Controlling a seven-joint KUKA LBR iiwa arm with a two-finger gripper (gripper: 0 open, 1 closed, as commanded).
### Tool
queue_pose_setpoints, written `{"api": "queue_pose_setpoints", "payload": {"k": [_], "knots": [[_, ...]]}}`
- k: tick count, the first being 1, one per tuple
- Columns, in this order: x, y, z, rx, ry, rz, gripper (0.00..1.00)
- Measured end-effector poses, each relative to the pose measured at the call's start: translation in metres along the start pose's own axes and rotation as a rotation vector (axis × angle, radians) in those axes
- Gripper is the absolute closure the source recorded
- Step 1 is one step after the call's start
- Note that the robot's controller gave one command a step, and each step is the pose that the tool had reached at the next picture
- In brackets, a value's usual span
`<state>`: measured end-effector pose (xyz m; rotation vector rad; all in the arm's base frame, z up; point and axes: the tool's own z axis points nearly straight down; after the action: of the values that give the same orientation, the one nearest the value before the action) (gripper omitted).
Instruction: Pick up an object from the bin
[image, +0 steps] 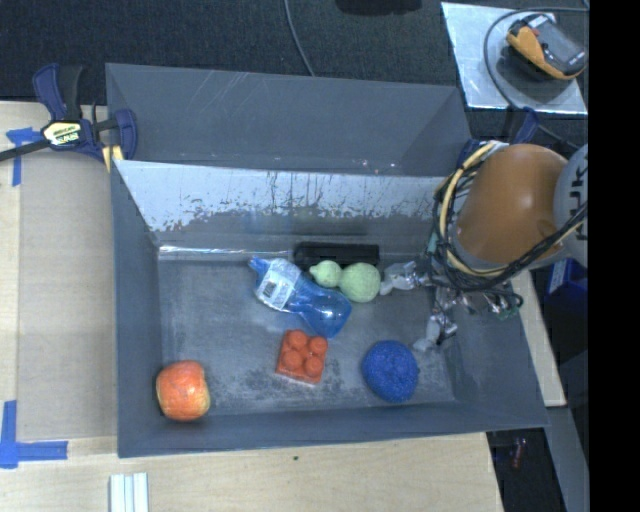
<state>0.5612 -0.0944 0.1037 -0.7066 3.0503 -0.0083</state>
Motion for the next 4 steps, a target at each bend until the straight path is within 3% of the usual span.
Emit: {"api": "queue_pose_setpoints", "payload": {"k": [1,2,3,4], "knots": [[0.025,0.025,-0.008,-0.002,0.003,0.055,0.0],[0.018,0.046,0.022,-0.002,0.002,0.002,0.0],[0.026,0.064,0.028,0.008,-0.011,0.051,0.0],[0.023,0.096,0.028,0.012,-0.014,-0.05,0.0]]}}
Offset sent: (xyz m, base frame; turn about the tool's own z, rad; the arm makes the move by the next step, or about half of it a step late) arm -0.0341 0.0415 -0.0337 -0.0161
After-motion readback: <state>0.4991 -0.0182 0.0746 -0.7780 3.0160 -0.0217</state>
